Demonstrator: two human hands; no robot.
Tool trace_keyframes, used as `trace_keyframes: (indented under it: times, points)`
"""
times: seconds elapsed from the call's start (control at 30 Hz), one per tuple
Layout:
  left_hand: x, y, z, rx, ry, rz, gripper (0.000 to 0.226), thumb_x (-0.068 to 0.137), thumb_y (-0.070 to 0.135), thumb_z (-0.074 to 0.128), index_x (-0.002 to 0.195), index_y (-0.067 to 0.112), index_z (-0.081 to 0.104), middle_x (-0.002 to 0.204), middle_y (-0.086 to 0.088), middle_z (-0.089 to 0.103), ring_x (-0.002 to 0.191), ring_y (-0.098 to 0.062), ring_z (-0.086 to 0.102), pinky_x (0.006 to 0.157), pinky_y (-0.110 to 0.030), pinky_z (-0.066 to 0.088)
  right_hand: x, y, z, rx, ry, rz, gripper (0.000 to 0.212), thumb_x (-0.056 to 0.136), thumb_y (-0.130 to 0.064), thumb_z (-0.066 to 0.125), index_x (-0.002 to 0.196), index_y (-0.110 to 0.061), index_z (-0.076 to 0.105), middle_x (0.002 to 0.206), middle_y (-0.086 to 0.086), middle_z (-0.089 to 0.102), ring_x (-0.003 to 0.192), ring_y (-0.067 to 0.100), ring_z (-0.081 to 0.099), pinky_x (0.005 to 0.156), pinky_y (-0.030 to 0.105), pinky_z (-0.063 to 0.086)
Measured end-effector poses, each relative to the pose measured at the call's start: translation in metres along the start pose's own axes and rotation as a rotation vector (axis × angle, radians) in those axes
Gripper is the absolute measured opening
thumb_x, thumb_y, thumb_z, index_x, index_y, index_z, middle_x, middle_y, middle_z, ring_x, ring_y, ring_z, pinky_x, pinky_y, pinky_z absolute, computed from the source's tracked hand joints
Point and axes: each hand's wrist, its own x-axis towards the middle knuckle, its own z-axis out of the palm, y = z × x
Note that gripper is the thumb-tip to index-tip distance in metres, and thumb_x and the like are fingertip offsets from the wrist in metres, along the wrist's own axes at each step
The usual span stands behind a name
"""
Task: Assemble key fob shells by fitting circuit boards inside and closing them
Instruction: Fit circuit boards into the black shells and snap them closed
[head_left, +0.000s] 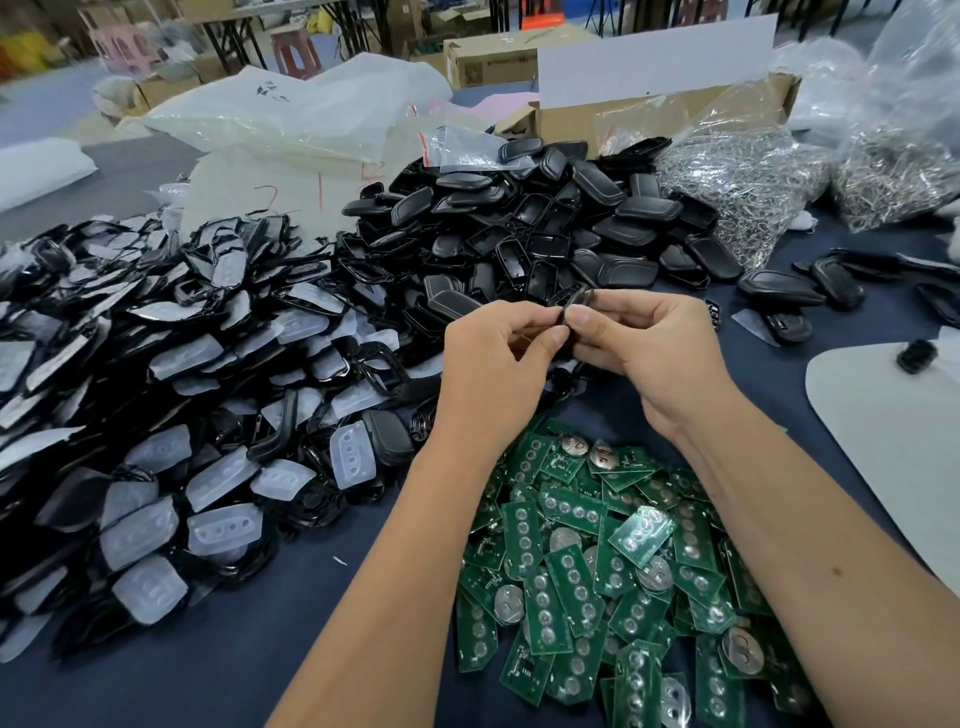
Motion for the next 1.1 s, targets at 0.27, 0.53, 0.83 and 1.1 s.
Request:
trace_keyframes:
  times: [0.27, 0.53, 0.83, 1.1]
  points:
    - [-0.001, 0.000, 0.002, 0.117, -0.003, 0.088, 0.029, 0.079, 0.014, 0.087, 0.107, 0.020, 0.081, 0.085, 0.005, 0.069, 0.078, -0.004, 0.066, 0.073, -0.019, 0.055, 0.000, 0.003, -0.001, -0.102, 0.032, -0.056, 0.013, 0.076, -0.025, 0.093, 0.082, -0.031, 0.084, 0.087, 0.007, 0.081, 0.084, 0.025, 0.080, 0.070, 0.031, 0.064]
    - [0.002, -0.006, -0.005, 0.133, -0.005, -0.002, 0.026, 0.079, 0.009, 0.087, 0.104, 0.017, 0.082, 0.086, 0.007, 0.071, 0.076, -0.002, 0.065, 0.071, -0.014, 0.050, 0.006, 0.002, -0.012, -0.293, -0.057, -0.132, 0.040, 0.082, -0.025, 0.090, 0.118, -0.027, 0.074, 0.098, 0.004, 0.077, 0.086, 0.023, 0.078, 0.062, 0.032, 0.063]
    - [0.004, -0.004, -0.011, 0.066, -0.106, -0.006, 0.029, 0.074, -0.001, 0.089, 0.100, 0.011, 0.081, 0.087, 0.001, 0.071, 0.077, -0.005, 0.068, 0.076, -0.019, 0.057, 0.009, -0.001, -0.023, -0.459, -0.258, -0.220, 0.022, 0.083, -0.013, 0.087, 0.099, -0.028, 0.083, 0.084, 0.002, 0.079, 0.069, 0.010, 0.070, 0.063, 0.025, 0.056]
    - [0.006, -0.005, -0.014, 0.095, -0.103, 0.001, 0.029, 0.075, 0.002, 0.090, 0.098, 0.015, 0.081, 0.087, 0.007, 0.070, 0.079, -0.005, 0.069, 0.079, -0.025, 0.060, 0.011, 0.004, -0.021, -0.510, -0.252, -0.324, 0.020, 0.081, -0.010, 0.088, 0.093, -0.025, 0.081, 0.090, 0.001, 0.079, 0.085, 0.031, 0.075, 0.081, 0.055, 0.060]
